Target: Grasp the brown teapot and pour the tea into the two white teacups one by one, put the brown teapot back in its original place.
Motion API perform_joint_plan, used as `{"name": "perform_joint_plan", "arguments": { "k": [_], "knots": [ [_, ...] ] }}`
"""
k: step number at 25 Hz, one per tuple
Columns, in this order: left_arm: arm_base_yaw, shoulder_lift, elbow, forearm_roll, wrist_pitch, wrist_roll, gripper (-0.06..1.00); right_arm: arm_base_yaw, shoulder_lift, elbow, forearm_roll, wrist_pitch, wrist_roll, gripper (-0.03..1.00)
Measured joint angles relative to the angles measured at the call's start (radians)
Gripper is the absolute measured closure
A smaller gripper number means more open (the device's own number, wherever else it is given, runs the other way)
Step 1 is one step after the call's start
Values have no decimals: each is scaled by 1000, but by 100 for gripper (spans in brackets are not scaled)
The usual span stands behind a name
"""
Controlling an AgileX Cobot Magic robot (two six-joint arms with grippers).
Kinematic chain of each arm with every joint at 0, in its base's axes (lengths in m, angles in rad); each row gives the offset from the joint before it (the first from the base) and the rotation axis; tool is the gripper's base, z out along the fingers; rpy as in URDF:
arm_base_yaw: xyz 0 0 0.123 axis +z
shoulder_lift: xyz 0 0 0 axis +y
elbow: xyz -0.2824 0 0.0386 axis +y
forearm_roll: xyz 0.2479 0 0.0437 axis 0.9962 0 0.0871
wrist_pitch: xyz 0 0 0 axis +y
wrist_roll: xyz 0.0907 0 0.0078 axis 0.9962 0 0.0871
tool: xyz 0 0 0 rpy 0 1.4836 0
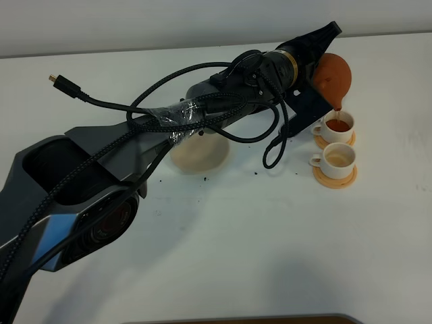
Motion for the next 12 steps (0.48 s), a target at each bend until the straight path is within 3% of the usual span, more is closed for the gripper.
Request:
{"name": "perform_joint_plan", "arguments": {
  "k": [12],
  "knots": [
    [10,0,0,5,-8,28,80,0,0,0,0,0,0,73]
  ]
}}
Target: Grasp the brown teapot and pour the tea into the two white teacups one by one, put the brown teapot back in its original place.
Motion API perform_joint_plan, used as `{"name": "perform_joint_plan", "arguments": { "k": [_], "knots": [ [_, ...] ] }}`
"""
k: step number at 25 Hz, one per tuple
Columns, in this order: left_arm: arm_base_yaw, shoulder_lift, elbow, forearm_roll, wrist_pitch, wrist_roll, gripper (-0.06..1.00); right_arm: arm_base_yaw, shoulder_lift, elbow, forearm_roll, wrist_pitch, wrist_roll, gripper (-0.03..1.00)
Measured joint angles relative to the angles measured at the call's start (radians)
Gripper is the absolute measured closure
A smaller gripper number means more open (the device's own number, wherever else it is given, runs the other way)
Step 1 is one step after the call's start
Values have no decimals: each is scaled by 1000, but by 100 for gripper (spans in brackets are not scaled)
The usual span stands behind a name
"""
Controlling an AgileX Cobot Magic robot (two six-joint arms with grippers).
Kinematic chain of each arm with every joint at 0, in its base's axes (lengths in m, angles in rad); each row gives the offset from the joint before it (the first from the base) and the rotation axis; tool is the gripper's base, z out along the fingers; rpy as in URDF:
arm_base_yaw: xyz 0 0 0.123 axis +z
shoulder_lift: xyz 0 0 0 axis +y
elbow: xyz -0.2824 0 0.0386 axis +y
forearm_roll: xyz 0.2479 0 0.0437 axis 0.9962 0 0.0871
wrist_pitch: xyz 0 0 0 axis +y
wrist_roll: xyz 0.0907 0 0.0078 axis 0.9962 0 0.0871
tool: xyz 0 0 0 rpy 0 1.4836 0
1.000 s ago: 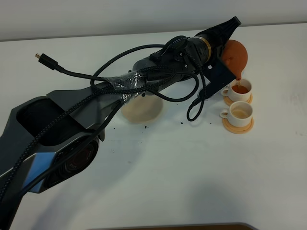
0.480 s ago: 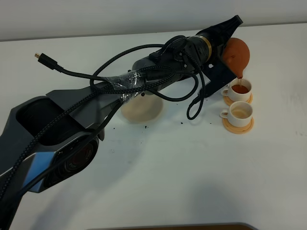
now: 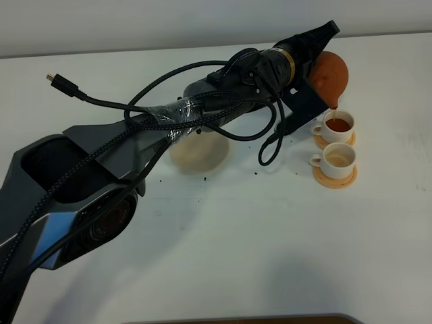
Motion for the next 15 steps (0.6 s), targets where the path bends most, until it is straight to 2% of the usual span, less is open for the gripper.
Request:
{"name": "perform_joint_plan", "arguments": {
  "k": [15],
  "knots": [
    [0,0,0,10,-25,42,80,0,0,0,0,0,0,73]
  ]
}}
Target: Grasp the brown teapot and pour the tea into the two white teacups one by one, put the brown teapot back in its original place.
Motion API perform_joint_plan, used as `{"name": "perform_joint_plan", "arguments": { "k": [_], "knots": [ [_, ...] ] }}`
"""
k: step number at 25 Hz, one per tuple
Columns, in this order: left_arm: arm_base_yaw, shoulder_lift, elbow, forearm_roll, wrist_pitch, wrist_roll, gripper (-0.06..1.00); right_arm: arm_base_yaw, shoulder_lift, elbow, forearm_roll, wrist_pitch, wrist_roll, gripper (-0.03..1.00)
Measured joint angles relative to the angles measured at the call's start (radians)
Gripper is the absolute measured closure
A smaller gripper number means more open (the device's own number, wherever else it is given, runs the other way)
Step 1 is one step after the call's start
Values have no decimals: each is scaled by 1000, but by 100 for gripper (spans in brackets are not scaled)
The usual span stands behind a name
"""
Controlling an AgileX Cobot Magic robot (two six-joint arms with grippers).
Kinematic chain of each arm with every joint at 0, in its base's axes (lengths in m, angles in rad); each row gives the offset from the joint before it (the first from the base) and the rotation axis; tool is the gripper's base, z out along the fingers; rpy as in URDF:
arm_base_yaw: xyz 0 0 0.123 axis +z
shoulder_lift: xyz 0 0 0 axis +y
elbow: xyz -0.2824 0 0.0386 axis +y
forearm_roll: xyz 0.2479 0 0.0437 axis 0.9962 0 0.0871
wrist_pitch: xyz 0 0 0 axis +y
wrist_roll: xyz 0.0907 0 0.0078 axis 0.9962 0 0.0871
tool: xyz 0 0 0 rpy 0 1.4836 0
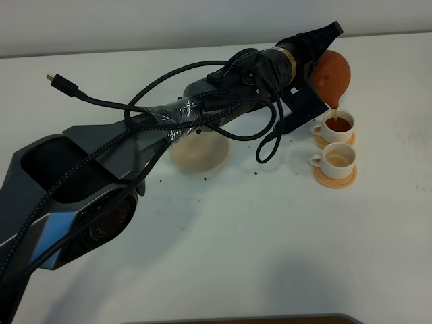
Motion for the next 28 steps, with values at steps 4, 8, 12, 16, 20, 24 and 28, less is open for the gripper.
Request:
{"name": "perform_joint_plan", "arguments": {
  "k": [4,8,12,16,20,24,28],
  "knots": [
    [0,0,0,0,-5,2,80,0,0,0,0,0,0,73],
    [0,0,0,0,-12,2,80,0,0,0,0,0,0,73],
    [0,0,0,0,-13,3,80,0,0,0,0,0,0,73],
    [0,0,0,0,-13,3,80,0,0,0,0,0,0,73],
    [0,0,0,0,-16,3,80,0,0,0,0,0,0,73],
    [0,0,0,0,-19,2,80,0,0,0,0,0,0,73],
    [0,0,0,-5,-18,-34,80,0,0,0,0,0,0,73]
  ]
}}
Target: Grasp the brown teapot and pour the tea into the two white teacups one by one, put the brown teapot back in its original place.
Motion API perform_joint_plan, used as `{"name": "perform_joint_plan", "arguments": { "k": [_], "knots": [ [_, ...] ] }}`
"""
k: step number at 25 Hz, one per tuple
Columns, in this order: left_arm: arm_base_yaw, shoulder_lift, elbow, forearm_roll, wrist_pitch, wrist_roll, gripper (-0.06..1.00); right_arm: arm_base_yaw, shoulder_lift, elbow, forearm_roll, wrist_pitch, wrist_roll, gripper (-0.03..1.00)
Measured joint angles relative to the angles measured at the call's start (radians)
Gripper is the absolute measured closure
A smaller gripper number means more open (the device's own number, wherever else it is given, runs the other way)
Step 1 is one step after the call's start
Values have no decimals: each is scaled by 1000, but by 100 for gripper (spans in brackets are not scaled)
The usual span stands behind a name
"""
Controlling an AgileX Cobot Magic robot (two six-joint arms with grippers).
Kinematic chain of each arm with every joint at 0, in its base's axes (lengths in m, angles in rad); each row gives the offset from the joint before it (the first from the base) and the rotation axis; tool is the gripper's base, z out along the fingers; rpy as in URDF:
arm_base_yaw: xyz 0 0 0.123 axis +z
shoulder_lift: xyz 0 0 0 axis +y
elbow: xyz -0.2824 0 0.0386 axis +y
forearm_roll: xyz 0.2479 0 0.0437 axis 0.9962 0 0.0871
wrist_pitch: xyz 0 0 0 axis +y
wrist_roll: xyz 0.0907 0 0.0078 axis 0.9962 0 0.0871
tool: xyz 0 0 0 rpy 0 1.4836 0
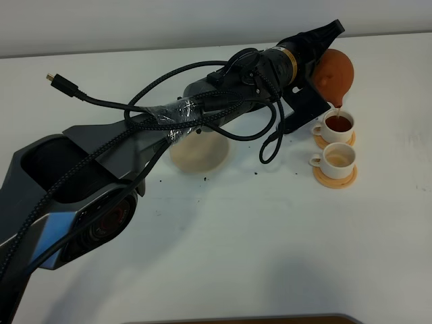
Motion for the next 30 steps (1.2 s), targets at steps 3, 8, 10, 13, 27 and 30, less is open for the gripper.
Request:
{"name": "perform_joint_plan", "arguments": {
  "k": [3,8,10,13,27,30],
  "knots": [
    [0,0,0,-4,12,-48,80,0,0,0,0,0,0,73],
    [0,0,0,-21,77,-101,80,0,0,0,0,0,0,73],
    [0,0,0,-22,102,-133,80,0,0,0,0,0,0,73],
    [0,0,0,-46,121,-199,80,0,0,0,0,0,1,73],
    [0,-113,-2,-258,494,-430,80,0,0,0,0,0,1,73],
    [0,-145,-3,-349,657,-469,80,0,0,0,0,0,1,73]
  ]
}}
